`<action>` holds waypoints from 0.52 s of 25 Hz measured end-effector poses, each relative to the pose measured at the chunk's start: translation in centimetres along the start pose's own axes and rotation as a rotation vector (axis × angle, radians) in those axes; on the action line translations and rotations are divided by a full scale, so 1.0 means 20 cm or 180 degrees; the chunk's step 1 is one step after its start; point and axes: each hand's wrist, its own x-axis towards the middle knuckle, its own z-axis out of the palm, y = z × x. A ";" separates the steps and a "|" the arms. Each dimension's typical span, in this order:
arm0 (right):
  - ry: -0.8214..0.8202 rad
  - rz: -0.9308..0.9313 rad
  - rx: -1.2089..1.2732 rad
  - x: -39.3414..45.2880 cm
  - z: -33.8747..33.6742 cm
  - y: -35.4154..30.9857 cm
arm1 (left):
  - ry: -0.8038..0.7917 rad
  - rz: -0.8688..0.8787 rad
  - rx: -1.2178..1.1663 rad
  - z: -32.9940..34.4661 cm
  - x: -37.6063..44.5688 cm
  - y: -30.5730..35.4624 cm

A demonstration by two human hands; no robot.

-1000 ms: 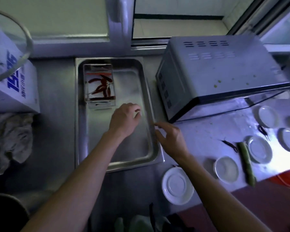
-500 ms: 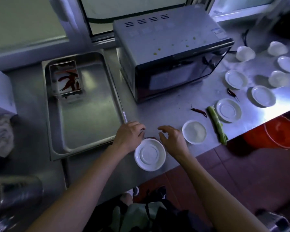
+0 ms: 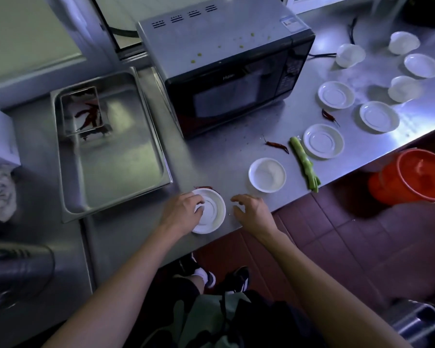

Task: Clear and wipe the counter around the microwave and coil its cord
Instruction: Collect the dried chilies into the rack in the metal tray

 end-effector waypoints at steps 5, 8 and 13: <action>-0.0044 0.0031 0.0019 0.04 0.01 0.01 | -0.0025 -0.0029 0.0037 0.00 0.09 -0.02; -0.0022 0.0118 -0.0005 0.08 0.02 0.01 | -0.0078 0.0006 0.0133 0.01 0.20 -0.05; -0.0105 0.0226 -0.0114 0.17 0.04 0.03 | -0.0187 -0.0015 0.0112 0.05 0.40 -0.08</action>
